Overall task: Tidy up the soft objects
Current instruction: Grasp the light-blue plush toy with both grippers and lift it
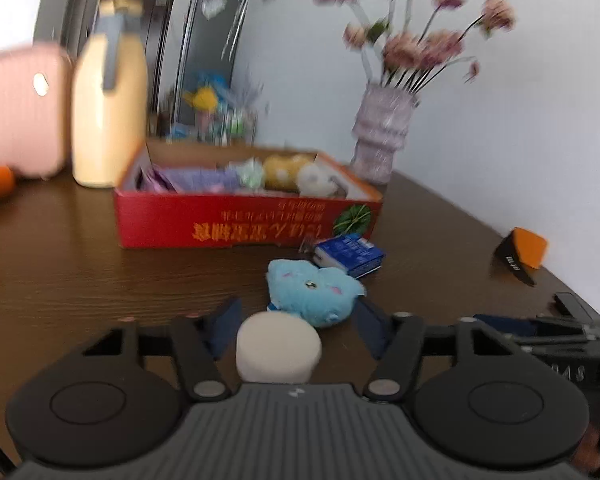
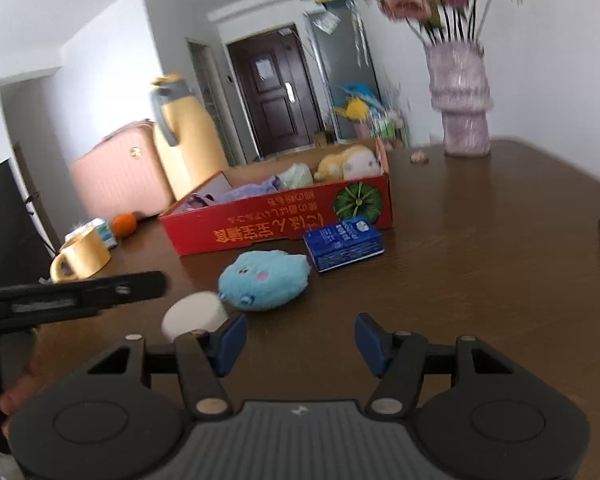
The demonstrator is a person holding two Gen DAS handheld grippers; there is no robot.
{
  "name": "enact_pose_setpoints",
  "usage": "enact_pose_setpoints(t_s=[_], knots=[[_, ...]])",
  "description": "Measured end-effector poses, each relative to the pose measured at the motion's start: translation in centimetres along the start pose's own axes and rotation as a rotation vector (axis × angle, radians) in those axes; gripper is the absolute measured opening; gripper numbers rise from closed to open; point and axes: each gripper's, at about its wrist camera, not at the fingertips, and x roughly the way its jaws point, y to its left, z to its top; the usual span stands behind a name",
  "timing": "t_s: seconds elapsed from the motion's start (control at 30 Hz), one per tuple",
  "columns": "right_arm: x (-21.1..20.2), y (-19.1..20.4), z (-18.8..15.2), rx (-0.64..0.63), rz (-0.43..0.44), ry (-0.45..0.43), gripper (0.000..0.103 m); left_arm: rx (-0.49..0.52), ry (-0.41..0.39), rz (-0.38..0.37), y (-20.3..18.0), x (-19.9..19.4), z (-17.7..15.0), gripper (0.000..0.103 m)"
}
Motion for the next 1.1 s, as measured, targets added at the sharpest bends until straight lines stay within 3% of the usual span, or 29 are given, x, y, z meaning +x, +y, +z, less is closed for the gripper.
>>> enact_pose_setpoints(t_s=[0.23, 0.3, 0.4, 0.5, 0.77, 0.83, 0.87, 0.97, 1.03, 1.1], knots=[[7.3, -0.8, 2.7, 0.113, 0.1, 0.053, 0.053, -0.161, 0.15, -0.107, 3.7, 7.6, 1.8, 0.044], [8.9, -0.9, 3.0, 0.133, 0.123, 0.07, 0.04, -0.217, 0.174, -0.147, 4.7, 8.6, 1.6, 0.039], [10.6, -1.1, 2.6, 0.164, 0.148, 0.106, 0.029, -0.277, 0.191, -0.2, 5.6, 9.2, 1.1, 0.035], [11.2, -1.6, 2.2, 0.213, 0.199, 0.109, 0.024, -0.291, 0.185, -0.203, 6.0, 9.4, 1.0, 0.034], [11.3, -2.0, 1.9, 0.228, 0.215, 0.087, 0.02, -0.28, 0.171, -0.2, 5.8, 9.1, 1.1, 0.029], [10.8, -2.0, 1.9, 0.229, 0.209, 0.08, 0.014, -0.263, 0.16, -0.198, 5.5, 8.7, 1.3, 0.015], [10.4, -2.0, 2.0, 0.232, 0.22, 0.075, 0.001, -0.246, 0.146, -0.209, 5.1, 8.1, 1.5, 0.01], [8.6, -1.5, 1.9, 0.222, 0.286, 0.067, 0.001, -0.207, 0.093, -0.283, 3.9, 6.1, 2.0, 0.009], [7.0, -0.7, 1.6, 0.172, 0.242, 0.047, 0.002, -0.172, 0.088, -0.291, 2.6, 4.9, 2.0, 0.009], [5.6, -0.8, 1.5, 0.169, 0.204, 0.024, 0.01, -0.148, 0.075, -0.266, 1.9, 3.6, 2.0, 0.01]])
